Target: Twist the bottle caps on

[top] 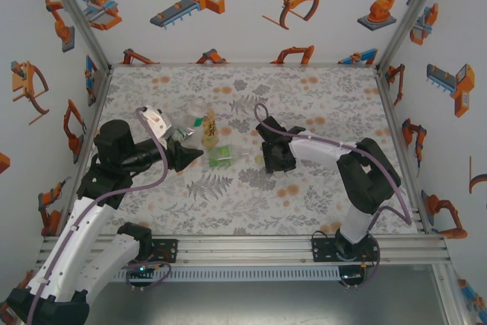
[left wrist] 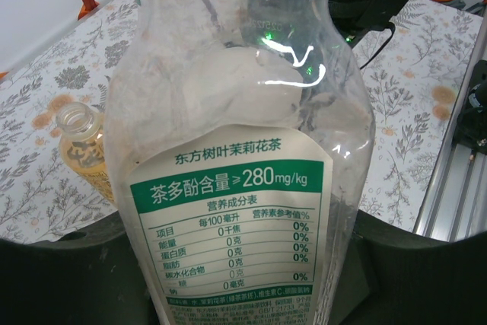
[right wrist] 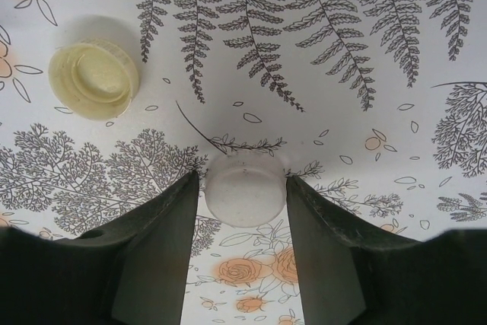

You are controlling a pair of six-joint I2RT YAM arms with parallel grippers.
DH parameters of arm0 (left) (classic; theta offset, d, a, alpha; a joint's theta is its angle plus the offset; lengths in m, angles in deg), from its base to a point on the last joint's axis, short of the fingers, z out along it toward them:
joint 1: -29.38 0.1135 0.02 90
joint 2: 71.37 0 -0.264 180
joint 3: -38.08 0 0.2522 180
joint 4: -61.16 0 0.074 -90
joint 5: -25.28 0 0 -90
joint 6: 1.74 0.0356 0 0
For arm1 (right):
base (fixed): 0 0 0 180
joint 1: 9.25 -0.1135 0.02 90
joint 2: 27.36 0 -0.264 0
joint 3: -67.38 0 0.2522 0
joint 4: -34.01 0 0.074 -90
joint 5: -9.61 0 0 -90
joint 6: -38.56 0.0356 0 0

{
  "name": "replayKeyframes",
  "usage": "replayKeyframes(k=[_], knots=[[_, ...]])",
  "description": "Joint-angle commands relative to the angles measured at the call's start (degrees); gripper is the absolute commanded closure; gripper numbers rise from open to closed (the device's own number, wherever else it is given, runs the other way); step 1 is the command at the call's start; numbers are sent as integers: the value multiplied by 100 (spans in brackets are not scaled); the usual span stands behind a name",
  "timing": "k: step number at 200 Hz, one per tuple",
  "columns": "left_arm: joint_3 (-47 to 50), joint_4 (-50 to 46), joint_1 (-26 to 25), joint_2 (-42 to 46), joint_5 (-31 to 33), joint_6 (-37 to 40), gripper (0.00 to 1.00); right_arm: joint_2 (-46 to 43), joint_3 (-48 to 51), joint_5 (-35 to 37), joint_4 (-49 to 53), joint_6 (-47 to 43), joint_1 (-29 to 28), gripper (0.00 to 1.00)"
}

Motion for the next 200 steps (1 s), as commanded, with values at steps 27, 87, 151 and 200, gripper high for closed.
replayKeyframes(k=[27,87,151,200], knots=[[4,109,31,92,-30,-87,97,46,36,114,535,-8,-54,51],[5,112,30,95,-35,-78,97,-41,81,50,505,66,-48,51],[5,102,33,104,-28,-78,97,-84,90,-2,505,80,-48,53],[5,103,32,104,-33,-74,97,-113,107,-69,474,97,-48,53]])
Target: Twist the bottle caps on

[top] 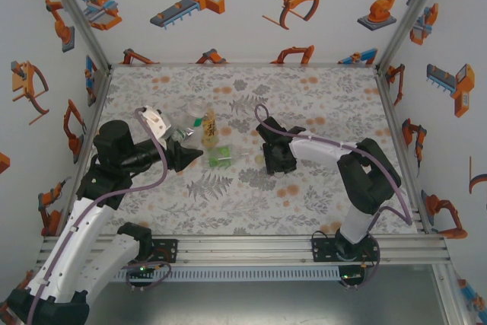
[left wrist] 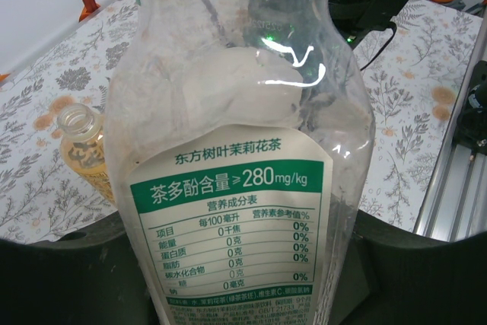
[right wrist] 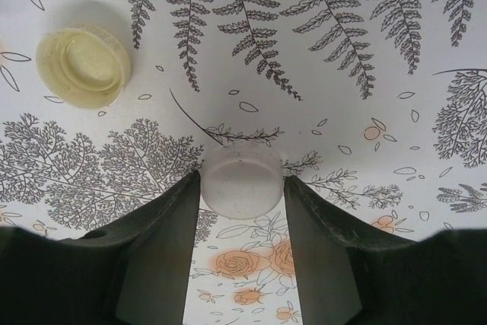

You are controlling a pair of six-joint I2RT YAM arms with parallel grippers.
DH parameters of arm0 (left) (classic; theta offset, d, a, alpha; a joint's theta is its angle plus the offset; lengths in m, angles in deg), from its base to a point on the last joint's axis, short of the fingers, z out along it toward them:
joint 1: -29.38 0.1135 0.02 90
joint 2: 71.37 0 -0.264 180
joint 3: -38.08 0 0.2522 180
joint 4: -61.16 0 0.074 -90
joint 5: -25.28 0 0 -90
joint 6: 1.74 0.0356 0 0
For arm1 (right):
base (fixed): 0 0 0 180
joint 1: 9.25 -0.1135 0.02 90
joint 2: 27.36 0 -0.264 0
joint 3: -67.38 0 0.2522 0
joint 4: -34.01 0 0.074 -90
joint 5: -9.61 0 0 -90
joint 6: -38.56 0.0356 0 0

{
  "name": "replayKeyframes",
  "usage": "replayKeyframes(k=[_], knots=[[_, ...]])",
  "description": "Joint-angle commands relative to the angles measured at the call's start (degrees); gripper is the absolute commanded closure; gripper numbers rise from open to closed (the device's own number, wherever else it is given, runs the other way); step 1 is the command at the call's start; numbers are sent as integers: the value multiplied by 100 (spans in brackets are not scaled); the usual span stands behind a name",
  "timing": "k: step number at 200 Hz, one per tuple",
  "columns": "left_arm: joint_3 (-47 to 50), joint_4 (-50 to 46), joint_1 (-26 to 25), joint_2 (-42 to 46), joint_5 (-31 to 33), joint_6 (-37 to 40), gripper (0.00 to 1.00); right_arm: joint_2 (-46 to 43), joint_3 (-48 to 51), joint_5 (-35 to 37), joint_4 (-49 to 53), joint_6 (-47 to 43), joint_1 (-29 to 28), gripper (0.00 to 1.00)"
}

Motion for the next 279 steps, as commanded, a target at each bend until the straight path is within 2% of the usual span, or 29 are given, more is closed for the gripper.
replayKeyframes(k=[1,279], knots=[[5,101,31,76,-31,-76,97,-87,103,-23,336,76,-44,53],[-4,64,34,92,3,-44,97,-131,394,70,-389,-44,-44,53]])
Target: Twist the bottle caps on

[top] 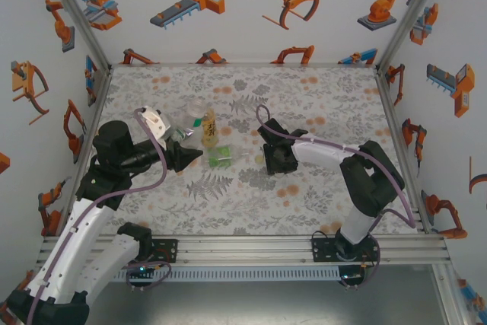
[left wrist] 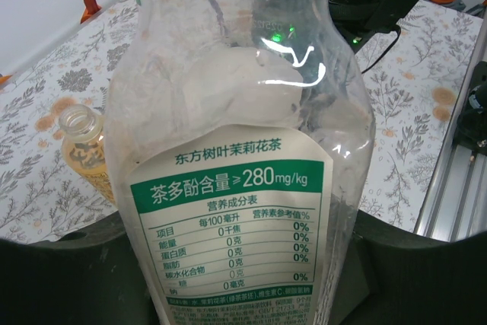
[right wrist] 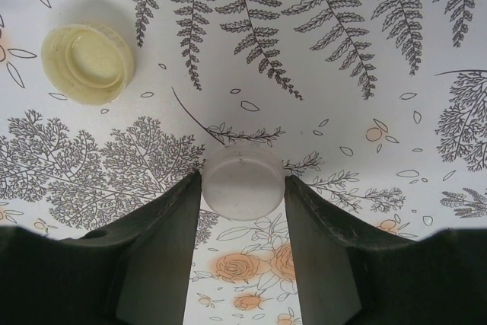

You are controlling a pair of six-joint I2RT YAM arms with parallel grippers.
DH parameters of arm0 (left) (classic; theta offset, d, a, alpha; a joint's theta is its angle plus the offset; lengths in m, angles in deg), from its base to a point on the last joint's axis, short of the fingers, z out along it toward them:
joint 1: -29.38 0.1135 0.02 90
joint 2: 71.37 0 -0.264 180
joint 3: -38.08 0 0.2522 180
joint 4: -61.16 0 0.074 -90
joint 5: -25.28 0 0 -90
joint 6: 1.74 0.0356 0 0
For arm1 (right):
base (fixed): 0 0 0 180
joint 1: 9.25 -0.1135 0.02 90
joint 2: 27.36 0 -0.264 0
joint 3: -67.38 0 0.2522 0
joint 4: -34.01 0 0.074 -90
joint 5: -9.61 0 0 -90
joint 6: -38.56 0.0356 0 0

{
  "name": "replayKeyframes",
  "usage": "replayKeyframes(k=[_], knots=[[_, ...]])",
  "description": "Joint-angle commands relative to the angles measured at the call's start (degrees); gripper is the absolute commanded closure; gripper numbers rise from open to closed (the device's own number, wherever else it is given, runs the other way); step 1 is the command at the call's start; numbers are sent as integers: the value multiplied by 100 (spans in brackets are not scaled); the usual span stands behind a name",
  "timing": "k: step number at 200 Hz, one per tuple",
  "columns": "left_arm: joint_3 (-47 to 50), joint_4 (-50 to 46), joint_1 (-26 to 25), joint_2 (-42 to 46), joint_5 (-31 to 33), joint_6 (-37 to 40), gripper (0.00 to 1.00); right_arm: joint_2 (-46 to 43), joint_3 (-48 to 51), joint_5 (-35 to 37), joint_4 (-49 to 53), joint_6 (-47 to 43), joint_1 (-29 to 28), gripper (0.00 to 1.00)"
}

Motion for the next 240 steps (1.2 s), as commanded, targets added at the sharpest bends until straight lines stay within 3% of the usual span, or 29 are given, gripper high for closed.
replayKeyframes(k=[1,129,182,240], knots=[[-8,66,36,62,-4,-46,97,35,141,75,-75,-35,-44,53],[-8,55,28,6,-13,-40,97,10,158,120,-83,-89,-48,58],[-36,52,-5,-170,-88,-46,97,-653,295,120,-121,-245,-44,66],[-56,-9,-58,-220,-90,-18,96,-533,370,-266,54,-398,-44,67]])
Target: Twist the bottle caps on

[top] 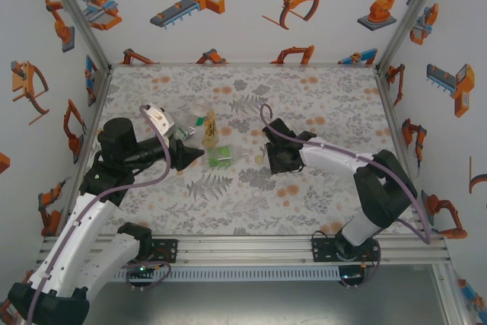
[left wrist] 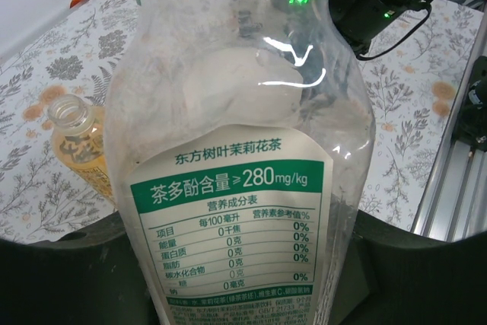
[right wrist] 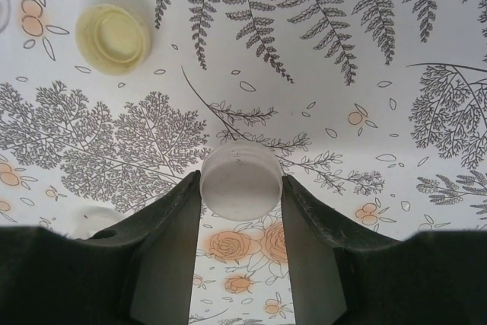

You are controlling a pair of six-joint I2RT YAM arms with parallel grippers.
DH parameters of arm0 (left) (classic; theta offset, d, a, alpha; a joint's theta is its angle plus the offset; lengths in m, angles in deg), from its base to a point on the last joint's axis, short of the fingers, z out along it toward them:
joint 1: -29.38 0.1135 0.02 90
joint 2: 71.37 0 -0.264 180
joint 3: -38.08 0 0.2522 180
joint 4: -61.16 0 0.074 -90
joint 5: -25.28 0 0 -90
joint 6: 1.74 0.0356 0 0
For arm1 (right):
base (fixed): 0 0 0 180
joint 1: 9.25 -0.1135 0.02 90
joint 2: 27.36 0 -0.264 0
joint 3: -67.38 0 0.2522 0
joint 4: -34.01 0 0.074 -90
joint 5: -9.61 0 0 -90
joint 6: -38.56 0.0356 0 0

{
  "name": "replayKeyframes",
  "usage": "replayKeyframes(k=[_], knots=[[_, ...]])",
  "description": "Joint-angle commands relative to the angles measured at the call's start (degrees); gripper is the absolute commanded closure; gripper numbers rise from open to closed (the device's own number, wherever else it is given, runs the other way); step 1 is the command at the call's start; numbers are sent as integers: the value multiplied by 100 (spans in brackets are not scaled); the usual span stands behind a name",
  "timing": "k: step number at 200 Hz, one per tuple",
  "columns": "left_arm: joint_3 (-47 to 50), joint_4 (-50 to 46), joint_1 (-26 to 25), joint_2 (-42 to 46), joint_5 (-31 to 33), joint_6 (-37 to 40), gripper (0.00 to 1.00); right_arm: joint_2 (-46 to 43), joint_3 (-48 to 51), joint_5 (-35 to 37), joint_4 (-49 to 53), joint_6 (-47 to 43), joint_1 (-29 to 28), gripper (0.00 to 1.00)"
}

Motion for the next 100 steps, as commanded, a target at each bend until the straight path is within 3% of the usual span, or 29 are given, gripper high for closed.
replayKeyframes(k=[1,55,100], knots=[[-56,-6,-45,12,-81,-19,96,107,95,-238,130,-120,-44,67],[-68,-38,-63,2,-59,12,96,446,125,-442,75,-65,-44,64],[-74,-50,-80,17,-58,7,95,504,79,-284,83,-31,-44,52]])
